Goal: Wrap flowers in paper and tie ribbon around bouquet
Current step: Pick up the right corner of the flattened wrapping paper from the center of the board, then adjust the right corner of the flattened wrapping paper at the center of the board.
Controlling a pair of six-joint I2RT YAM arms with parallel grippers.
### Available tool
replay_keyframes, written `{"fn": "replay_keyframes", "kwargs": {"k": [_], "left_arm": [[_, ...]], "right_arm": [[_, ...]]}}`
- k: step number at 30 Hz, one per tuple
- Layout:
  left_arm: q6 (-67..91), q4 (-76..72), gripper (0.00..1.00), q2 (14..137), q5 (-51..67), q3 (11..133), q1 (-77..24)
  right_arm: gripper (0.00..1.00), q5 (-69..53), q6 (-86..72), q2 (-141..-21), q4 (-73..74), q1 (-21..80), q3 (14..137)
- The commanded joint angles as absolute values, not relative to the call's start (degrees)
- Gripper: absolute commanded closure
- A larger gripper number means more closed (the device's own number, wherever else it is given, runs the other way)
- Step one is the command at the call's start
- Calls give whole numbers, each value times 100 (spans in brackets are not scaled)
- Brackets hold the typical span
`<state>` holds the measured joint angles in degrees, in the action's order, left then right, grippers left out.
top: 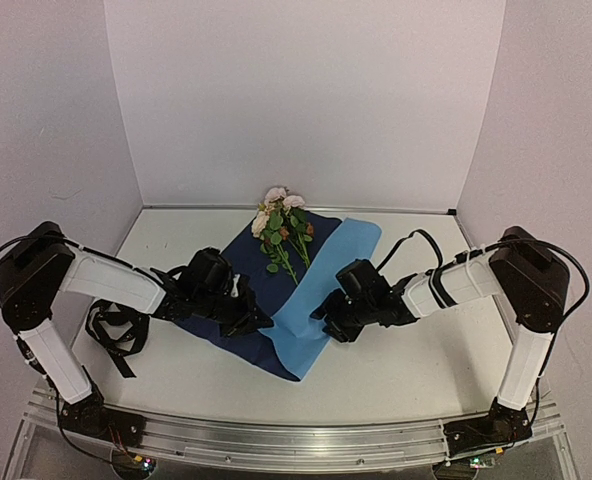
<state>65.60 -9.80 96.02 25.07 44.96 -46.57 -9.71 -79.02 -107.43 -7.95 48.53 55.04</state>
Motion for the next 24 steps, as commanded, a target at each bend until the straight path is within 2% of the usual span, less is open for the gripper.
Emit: {"fn": "replay_keyframes", "kwargs": {"k": [1,13,19,24], "left_arm": [[5338,-29,100,9813,2353,5440,-4553],[2576,1558,100,10845,3124,7848,-4122],[1894,1614,100,10731,3700,8197,-4160],[1481,2188,100,11075,3532,8914,-4166]], "right_arm": [[51,-615,-7540,-10251,-612,4880,5482],[33,1038,-6249,-9009,947,4871,5732],[28,1744,-5819,-8444,1361,4864,5749],[28,1945,-5716,-8281,1600,4762,5832]]}}
